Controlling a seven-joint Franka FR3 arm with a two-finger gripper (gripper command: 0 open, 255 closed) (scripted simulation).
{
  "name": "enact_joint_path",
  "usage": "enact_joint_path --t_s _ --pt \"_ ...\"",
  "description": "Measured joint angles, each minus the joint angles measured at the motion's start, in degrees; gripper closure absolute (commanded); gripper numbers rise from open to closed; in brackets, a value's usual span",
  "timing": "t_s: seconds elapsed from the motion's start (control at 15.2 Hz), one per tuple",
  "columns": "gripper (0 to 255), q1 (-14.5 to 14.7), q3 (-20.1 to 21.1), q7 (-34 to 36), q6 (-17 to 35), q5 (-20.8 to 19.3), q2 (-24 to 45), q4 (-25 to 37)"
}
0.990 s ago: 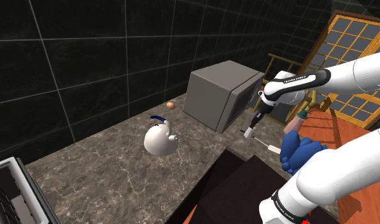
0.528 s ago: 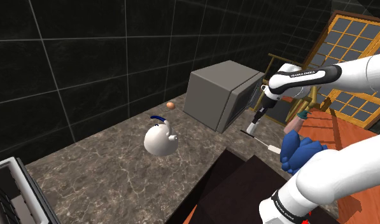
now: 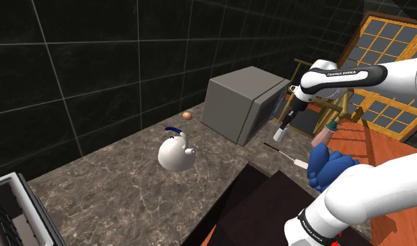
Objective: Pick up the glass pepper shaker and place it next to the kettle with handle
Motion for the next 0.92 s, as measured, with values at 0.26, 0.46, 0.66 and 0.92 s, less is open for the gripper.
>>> enact_joint_path --t_s 0.26,0.46,0.66,0.92 --pt "255 -0.27 0.67 0.41 -3.59 -0.29 -1.52 2.15" --pt "255 -0.3 1.19 0.76 -5.93 -0.3 -2.25 3.79" --pt "255 -0.34 1.65 1.03 -8.39 -0.32 -2.97 5.58" --pt "255 0.03 2.69 2.04 -10.45 0.05 -3.42 7.17"
